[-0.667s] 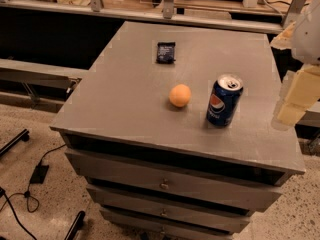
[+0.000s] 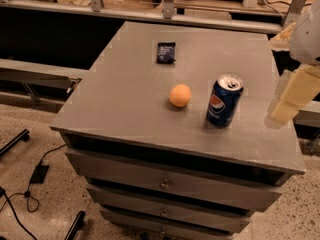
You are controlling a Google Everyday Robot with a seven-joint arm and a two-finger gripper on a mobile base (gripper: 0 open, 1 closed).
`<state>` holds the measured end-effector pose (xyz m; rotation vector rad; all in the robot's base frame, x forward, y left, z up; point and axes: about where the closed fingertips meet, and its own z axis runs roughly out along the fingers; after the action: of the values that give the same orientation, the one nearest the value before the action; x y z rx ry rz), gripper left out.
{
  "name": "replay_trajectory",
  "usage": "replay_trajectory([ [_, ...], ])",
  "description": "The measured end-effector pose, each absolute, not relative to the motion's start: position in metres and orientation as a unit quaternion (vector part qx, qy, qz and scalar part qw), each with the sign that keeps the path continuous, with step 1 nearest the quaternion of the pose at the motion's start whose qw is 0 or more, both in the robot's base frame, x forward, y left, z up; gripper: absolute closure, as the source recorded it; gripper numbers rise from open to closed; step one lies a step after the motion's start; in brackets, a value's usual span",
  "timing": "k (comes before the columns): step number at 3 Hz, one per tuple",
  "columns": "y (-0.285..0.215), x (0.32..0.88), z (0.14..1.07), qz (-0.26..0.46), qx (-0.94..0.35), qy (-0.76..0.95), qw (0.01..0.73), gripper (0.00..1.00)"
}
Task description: Move pepsi can near rxbar blueberry
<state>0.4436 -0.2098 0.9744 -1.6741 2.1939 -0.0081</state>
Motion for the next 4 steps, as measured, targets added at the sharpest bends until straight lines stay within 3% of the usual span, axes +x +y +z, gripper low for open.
replay_trajectory([
  [2,-0.184,0.479,0.959,0.066,-0.545,0.788,0.280,0.00],
  [4,-0.178,0.503,0.928,0.088,-0.476,0.811,0.328,0.00],
])
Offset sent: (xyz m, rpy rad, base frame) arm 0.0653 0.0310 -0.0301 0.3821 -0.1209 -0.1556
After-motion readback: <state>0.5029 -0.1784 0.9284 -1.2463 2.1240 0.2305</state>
